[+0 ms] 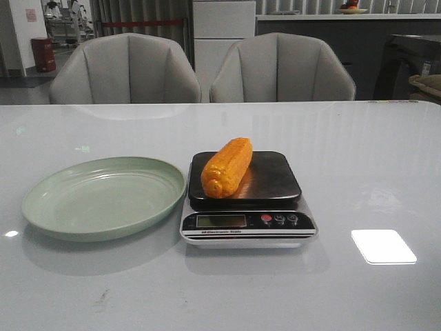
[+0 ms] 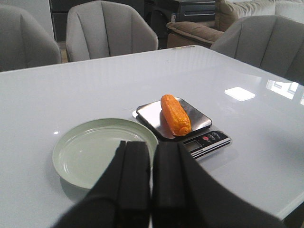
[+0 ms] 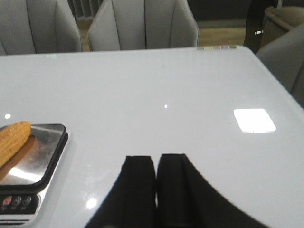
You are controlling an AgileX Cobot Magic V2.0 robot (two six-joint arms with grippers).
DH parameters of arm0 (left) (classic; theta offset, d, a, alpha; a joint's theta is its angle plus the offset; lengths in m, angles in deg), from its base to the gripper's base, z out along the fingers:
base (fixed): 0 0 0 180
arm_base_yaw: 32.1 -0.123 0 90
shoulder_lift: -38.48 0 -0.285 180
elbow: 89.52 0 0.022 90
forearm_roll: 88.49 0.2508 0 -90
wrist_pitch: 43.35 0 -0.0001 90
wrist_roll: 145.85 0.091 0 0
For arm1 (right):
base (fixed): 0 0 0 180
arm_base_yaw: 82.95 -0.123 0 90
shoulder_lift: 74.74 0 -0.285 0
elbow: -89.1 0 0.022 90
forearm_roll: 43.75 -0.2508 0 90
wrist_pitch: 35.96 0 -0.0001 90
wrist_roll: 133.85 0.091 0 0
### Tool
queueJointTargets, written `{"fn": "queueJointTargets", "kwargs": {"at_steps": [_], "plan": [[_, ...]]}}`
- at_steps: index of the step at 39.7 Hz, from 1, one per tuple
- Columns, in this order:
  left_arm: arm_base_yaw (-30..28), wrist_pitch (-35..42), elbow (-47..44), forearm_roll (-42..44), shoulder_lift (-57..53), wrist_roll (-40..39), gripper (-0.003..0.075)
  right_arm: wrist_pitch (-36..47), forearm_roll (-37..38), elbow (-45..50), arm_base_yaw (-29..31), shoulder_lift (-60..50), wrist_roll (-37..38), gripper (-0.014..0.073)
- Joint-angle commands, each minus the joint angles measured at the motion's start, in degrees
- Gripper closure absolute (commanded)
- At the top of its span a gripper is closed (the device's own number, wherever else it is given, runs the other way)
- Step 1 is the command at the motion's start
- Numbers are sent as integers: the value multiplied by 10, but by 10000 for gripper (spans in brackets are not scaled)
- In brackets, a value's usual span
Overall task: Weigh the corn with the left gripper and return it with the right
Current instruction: 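Open the left gripper, release the corn, and withdraw upward, then lower the right gripper over the corn on the scale and close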
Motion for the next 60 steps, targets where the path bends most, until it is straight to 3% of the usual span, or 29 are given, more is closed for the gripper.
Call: {"fn": "queueJointTargets", "kwargs": {"at_steps": [1, 9, 13, 25, 34, 44, 49, 54, 60], "plan": [[2, 41, 14, 2, 7, -1, 607, 30, 1, -24, 2, 32, 1, 427], [2, 41, 14, 2, 7, -1, 607, 9, -25, -24, 2, 40, 1, 424], [2, 41, 14, 2, 7, -1, 607, -6, -31, -29, -11, 40, 1, 375], [2, 41, 14, 2, 7, -1, 607, -25, -28, -71, -125, 79, -25, -20], [2, 41, 14, 2, 7, -1, 607, -41, -47, -144, -221, 177, -25, -1], [2, 41, 14, 2, 7, -1, 607, -73, -116, -306, -310, 374, -10, -1], [2, 41, 14, 2, 7, -1, 607, -136, -115, -409, -325, 493, 24, 15], [2, 41, 14, 2, 7, -1, 607, -206, -113, -525, -328, 612, 58, 98], [2, 41, 14, 2, 7, -1, 607, -333, -104, -670, -335, 754, 87, 146]]}}
